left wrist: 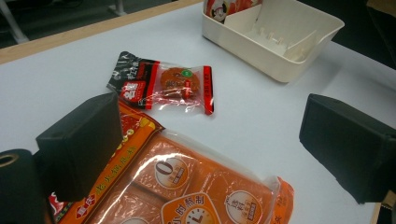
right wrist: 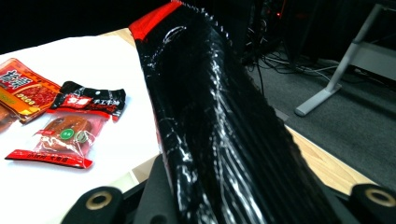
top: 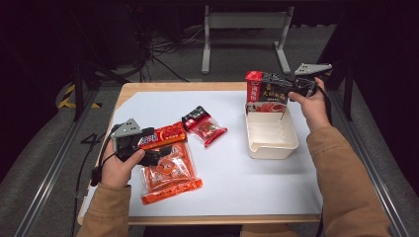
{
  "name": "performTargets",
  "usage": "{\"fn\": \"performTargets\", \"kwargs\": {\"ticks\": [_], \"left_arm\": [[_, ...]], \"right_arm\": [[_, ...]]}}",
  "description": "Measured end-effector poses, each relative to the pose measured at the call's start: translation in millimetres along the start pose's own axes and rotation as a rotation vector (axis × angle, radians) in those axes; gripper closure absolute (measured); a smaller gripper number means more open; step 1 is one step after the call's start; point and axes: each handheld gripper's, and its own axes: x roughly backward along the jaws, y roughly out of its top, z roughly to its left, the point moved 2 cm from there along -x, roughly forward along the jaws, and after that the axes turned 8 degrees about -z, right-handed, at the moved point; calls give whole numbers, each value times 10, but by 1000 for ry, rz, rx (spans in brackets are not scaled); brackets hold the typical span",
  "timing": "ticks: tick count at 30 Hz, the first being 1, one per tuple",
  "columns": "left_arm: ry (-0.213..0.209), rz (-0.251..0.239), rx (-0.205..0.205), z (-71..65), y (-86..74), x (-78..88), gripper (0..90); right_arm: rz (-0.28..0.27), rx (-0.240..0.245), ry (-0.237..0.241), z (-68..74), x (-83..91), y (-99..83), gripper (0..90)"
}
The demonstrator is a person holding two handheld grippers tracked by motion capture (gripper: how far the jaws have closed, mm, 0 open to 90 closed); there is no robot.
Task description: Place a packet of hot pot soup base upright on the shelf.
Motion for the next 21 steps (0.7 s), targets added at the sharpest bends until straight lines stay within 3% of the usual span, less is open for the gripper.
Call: {"fn": "performTargets", "kwargs": {"ticks": [12,17,19,21], "left_arm": [[7,-1,7,21,-9,1,70],[6,5,6,33,-12,-6,70],[4,6,8,38,-14,-10,70],[7,4,12,42,-15,-15,70]], "right_arm": [[19,-18,-19,-3,-1,-50,725],[29,-23,-34,9,4,-29,617],[18,-64,-42,13,18,-30,504],[24,-70,-50,12,41,-32,470]]}}
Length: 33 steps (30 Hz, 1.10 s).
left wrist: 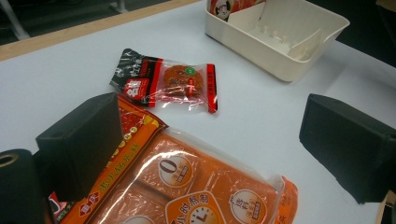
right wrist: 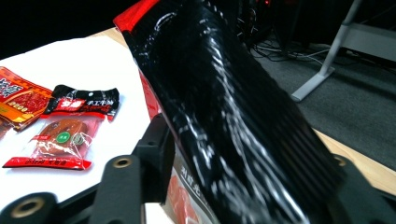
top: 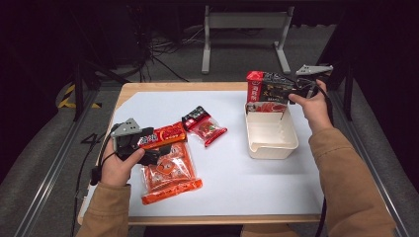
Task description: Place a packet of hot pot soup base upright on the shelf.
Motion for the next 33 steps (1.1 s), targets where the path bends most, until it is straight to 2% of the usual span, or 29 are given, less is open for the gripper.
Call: {"fn": "performTargets", "kwargs": {"ticks": [6,10,16,18,22,23,25,27,30,32,33], "left_arm": [[-14,9,1,15,0,-17,60],[-16,12,-5,35,2,-22,53],[-20,-8,12,67,2,-9,39],[-9,-23,23,83,3,16,27],[11,-30,16,104,-1,46,26],[20,-29,-1,120,-1,57,26],[33,-31,9,125,-10,71,26],[40,-27,2,138,-15,87,30],[44,-22,6,151,-23,109,35],[48,-19,12,159,-29,122,42],[50,-13,2,172,-31,132,44]], "right_arm": [[-15,-6,-18,17,108,22,391],[2,16,-32,42,182,26,368],[-11,-15,-52,77,340,9,349],[-9,-14,-53,100,394,1,349],[-12,-10,-55,141,484,-9,349],[-12,-5,-56,153,512,-11,349],[-17,-5,-60,184,571,-15,347],[-17,5,-60,217,633,-27,347],[-31,-3,-54,291,728,-46,346],[-50,-2,-42,391,814,-54,344],[-57,-4,-36,423,835,-56,336]]}}
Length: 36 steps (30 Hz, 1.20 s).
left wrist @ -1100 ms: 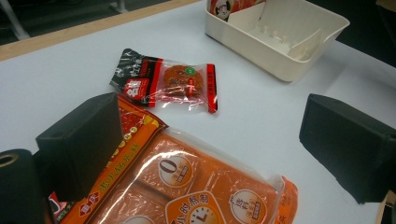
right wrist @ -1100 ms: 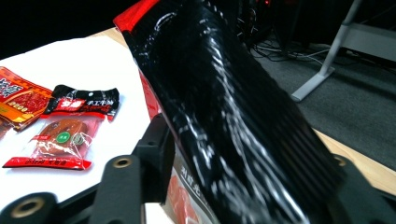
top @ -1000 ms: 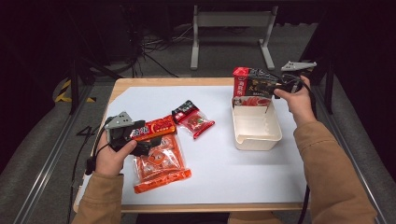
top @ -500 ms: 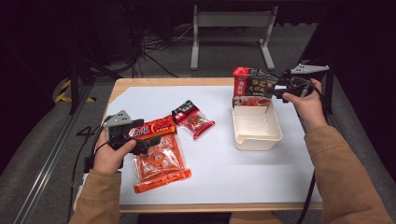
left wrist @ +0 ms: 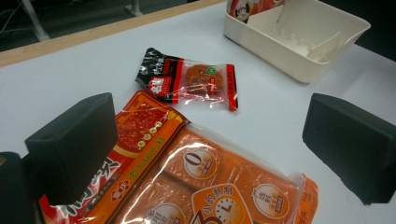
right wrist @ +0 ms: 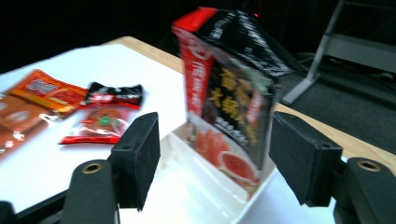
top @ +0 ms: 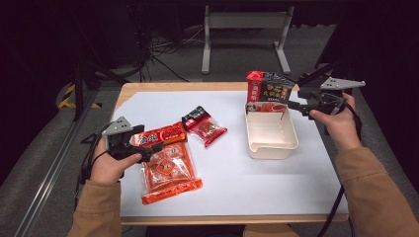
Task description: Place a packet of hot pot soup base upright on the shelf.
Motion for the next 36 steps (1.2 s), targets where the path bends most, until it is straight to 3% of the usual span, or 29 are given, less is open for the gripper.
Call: {"fn": "performTargets", "kwargs": {"ticks": [2,6,12,16,19,21,27,36], "left_arm": [[4,2,1,10,-6,12,51],[11,12,0,28,-20,27,62],[24,20,0,70,-45,35,62],[47,22,4,126,-75,48,62],[59,12,21,150,-91,58,63],[64,6,20,167,-100,61,63],[77,8,32,201,-129,63,66],[97,-9,42,255,-162,56,79]], "right_arm": [[-17,0,-3,78,60,-2,334],[-42,-14,41,262,158,-40,334],[-48,25,70,516,273,-164,293],[-48,29,81,598,321,-230,267],[-62,-2,84,707,386,-323,216],[-63,-13,79,753,410,-370,199],[-37,22,79,862,424,-511,177],[-36,14,91,935,404,-566,185]]}}
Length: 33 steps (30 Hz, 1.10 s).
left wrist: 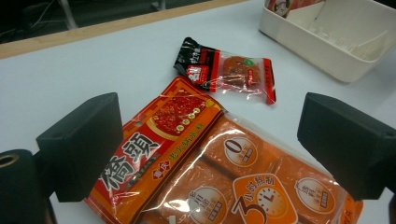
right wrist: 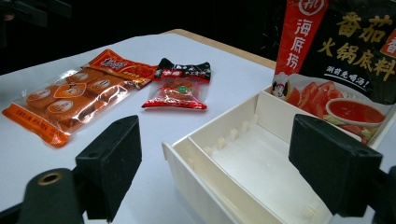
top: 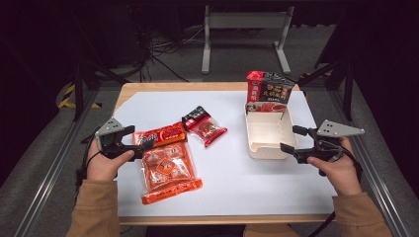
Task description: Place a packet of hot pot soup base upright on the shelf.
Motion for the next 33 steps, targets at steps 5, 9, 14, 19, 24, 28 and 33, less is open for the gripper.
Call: {"fn": "performTargets", "kwargs": {"ticks": [5,9,14,19,24,28,33], "left_arm": [[21,-11,19,56,-30,-10,93],[48,-28,35,114,-62,-27,102],[94,-44,68,218,-154,-76,118],[120,-23,79,310,-260,-159,140],[135,2,99,374,-339,-204,146],[156,25,115,448,-407,-230,147],[183,68,144,529,-509,-270,147]], "right_arm": [[13,7,17,66,-17,-22,193],[17,9,31,107,-44,-46,195],[25,14,42,143,-81,-88,195],[30,15,46,149,-105,-114,195],[37,22,53,166,-127,-132,198],[48,30,57,184,-153,-145,203],[63,39,61,211,-189,-165,203]]}}
